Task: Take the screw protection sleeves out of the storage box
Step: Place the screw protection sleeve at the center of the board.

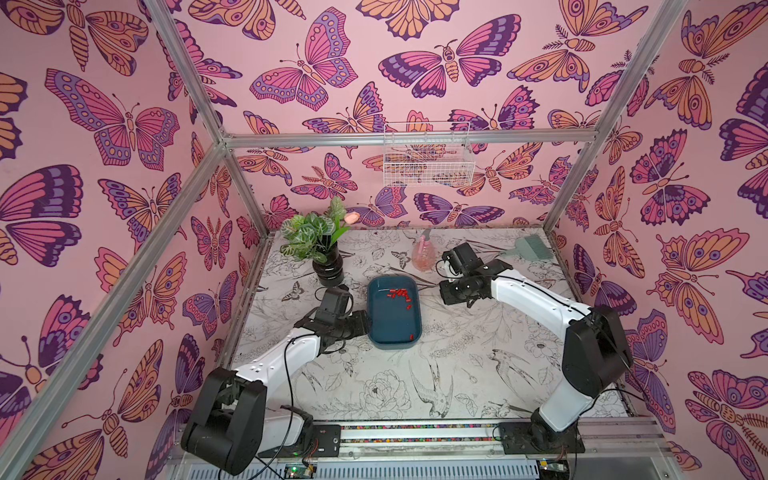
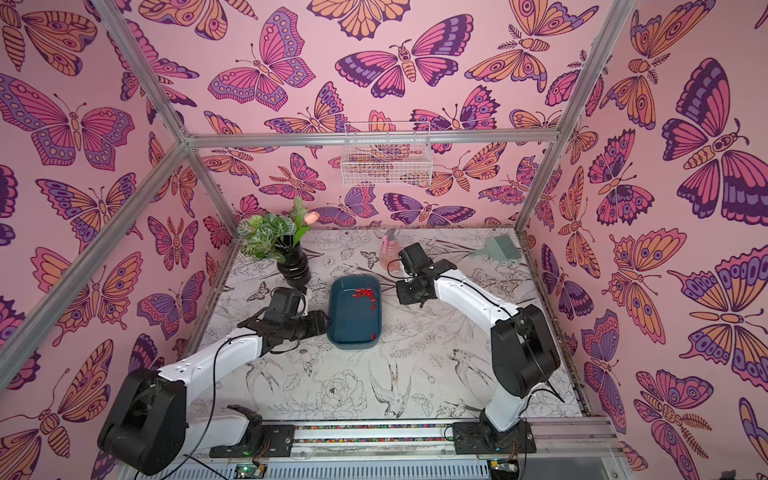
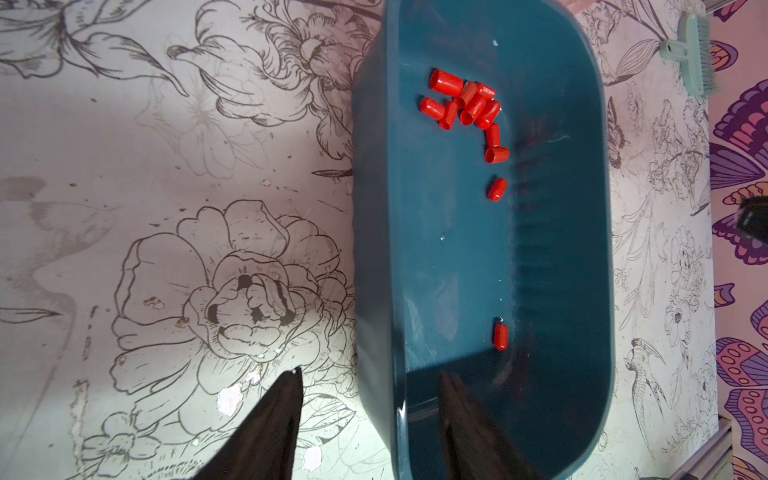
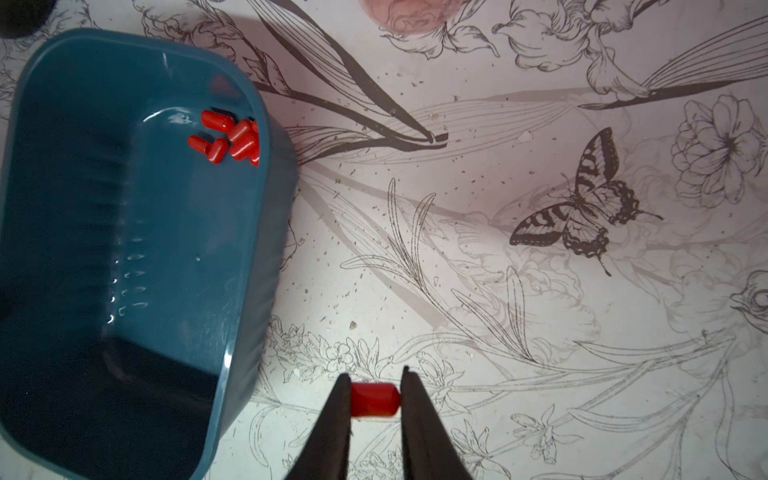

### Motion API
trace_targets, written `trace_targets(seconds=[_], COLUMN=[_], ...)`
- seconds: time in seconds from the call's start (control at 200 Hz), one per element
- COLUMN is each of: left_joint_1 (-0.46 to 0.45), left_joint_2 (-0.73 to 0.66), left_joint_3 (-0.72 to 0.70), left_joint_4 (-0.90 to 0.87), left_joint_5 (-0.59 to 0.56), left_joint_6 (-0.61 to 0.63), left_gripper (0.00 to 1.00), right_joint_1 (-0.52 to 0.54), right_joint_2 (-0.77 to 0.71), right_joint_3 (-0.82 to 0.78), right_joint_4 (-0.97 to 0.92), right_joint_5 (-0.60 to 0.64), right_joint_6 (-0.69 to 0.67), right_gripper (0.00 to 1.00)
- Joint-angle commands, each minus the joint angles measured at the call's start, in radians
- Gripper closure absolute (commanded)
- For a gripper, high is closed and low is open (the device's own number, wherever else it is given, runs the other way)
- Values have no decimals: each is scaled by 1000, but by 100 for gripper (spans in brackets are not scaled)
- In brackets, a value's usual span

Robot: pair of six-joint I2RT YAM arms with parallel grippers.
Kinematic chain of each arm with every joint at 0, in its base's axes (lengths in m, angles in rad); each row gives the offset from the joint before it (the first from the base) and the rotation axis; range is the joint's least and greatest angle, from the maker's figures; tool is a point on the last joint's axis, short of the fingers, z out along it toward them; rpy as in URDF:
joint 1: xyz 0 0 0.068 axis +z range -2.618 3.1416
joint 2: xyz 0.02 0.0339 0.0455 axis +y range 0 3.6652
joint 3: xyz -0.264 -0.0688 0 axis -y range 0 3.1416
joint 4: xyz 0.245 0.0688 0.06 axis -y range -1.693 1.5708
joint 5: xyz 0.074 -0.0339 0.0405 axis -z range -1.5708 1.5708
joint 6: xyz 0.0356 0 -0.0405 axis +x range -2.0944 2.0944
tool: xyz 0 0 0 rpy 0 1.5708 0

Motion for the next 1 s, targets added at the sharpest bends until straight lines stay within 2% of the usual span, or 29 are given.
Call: trace_targets(seconds=[0.0, 0.386, 0.491, 0.991], left_joint_1=[-7, -10, -10, -10], left_joint_2=[-10, -12, -51, -51], left_joint_3=[17, 34, 35, 33], left_joint_4=[-16, -26, -29, -31], left_joint_5=[2, 17, 19, 30], left_joint_6=[-2, -7, -7, -4], left_gripper=[42, 42, 42, 42], right_joint_1=[-6, -5, -5, -5], right_joint_2=[46, 170, 198, 277], right_joint_3=[-10, 18, 24, 37], right_joint_4=[28, 64, 70, 87], right_joint_5=[-5, -9, -16, -29], right_joint_6=[27, 45, 48, 60], right_gripper=[75, 75, 76, 76])
